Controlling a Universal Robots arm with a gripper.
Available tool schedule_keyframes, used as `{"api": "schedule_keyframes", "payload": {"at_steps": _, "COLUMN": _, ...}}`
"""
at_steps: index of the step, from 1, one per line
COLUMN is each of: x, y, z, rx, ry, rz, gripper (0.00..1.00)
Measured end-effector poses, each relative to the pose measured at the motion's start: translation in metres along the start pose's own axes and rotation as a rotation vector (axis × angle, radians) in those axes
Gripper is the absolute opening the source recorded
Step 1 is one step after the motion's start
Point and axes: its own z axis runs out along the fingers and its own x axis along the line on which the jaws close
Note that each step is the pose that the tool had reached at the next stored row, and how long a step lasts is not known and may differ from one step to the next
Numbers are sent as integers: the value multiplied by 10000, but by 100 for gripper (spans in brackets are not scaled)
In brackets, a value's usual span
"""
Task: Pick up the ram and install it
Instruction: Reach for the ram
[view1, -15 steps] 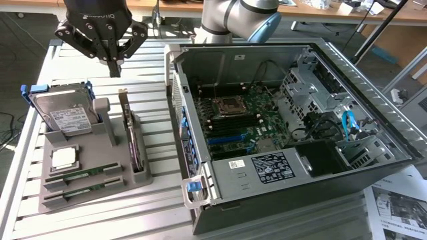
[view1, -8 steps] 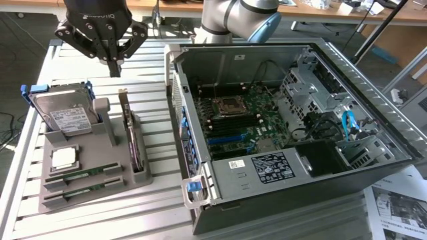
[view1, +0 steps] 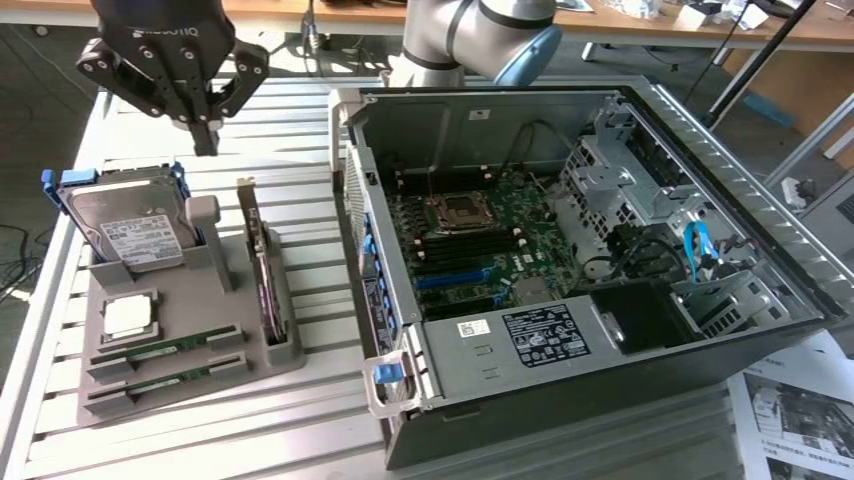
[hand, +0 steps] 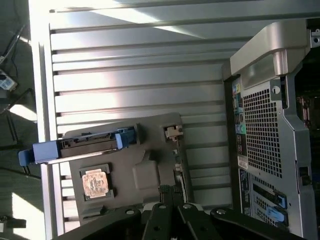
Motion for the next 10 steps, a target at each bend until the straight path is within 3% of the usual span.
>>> {"api": "schedule_keyframes", "payload": {"at_steps": 7, "x": 194, "y": -14, "z": -6, "rx": -1, "ry": 0, "rz": 0, "gripper": 11}}
{"api": "schedule_keyframes", "payload": {"at_steps": 10, "x": 215, "y": -16, "z": -6, "rx": -2, "ry": 0, "rz": 0, "gripper": 11}}
